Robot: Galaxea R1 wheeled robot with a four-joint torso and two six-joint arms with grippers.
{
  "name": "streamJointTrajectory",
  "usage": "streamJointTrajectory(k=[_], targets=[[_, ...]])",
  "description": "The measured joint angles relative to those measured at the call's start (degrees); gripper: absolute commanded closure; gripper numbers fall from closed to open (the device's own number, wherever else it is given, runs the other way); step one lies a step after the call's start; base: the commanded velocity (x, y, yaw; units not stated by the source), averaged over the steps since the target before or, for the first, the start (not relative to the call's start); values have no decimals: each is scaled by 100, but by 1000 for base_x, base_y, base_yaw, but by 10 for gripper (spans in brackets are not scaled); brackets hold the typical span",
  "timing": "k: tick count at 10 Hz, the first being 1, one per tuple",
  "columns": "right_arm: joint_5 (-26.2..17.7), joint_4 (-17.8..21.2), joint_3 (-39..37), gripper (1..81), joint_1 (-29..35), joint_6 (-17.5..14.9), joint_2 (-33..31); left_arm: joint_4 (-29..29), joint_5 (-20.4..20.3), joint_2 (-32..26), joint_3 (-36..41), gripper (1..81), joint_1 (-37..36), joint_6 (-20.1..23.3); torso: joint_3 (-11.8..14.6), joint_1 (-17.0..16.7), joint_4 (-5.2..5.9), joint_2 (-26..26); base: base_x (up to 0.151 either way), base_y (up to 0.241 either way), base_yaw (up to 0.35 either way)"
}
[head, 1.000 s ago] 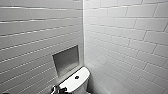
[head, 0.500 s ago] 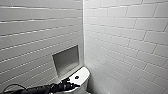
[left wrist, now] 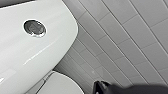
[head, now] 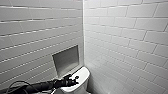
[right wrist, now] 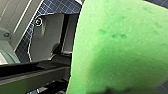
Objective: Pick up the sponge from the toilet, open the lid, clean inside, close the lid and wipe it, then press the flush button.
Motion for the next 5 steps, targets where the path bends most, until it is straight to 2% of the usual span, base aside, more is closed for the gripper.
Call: streamJointTrajectory(k=[1, 5], targets=[[-2, -2, 0, 811, -13, 0, 4, -18, 5, 115, -111, 10, -63, 6, 0, 2, 0, 0, 0, 0, 0], [6, -2, -2, 811, -49, -2, 30, -156, 188, 674, -933, 10, -272, -13, 0, 2, 0, 0, 0, 0, 0]])
